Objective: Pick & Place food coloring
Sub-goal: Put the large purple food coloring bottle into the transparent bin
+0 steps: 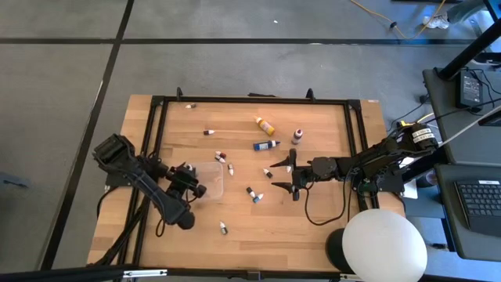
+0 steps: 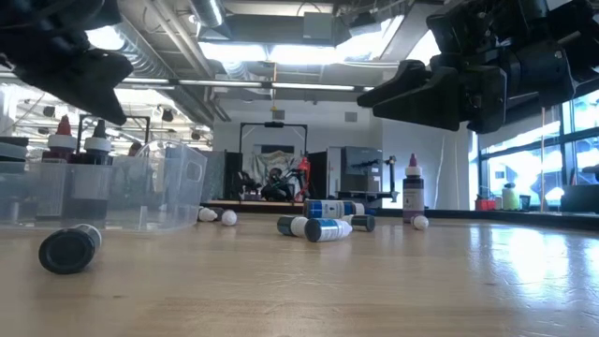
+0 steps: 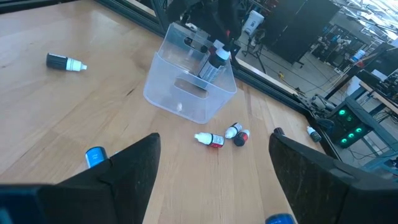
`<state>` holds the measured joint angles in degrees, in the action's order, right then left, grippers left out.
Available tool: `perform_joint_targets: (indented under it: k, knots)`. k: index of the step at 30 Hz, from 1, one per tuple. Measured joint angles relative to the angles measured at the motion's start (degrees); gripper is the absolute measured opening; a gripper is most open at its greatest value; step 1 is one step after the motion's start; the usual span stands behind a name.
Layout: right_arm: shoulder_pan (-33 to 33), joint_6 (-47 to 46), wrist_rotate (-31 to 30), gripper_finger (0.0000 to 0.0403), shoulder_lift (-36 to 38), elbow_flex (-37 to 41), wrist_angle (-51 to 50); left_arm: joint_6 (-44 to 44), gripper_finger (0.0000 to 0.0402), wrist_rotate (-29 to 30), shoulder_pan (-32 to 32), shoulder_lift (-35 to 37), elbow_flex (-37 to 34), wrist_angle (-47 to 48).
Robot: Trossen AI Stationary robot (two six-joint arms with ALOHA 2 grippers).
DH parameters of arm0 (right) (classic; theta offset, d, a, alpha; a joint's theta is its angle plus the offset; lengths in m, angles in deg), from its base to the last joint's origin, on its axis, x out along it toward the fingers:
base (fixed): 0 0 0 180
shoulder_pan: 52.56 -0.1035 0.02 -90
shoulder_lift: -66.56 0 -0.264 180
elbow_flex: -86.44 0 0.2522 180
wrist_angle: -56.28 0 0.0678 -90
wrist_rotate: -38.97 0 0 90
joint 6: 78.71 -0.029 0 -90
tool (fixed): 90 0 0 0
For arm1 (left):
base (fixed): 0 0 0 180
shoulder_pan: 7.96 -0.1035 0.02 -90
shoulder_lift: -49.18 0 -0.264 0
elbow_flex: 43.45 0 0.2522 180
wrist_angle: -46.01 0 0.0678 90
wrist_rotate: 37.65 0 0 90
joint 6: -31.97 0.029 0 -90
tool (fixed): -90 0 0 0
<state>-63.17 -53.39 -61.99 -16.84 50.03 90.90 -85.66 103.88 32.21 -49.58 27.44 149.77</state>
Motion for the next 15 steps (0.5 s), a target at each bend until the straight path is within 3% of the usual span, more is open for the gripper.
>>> perform_joint_targets:
  k: [7,15]
  knots:
    - [0.00,-1.58,0.00,0.0302,0.00,0.00,0.04,1.41,0.0190,3.13,-2.17,3.67,0.13,0.02]
    - [5.01,-18.88,-2.47,0.0302,0.00,-0.04,-0.44,14.23,0.0190,6.93,-4.97,17.13,0.13,-0.51]
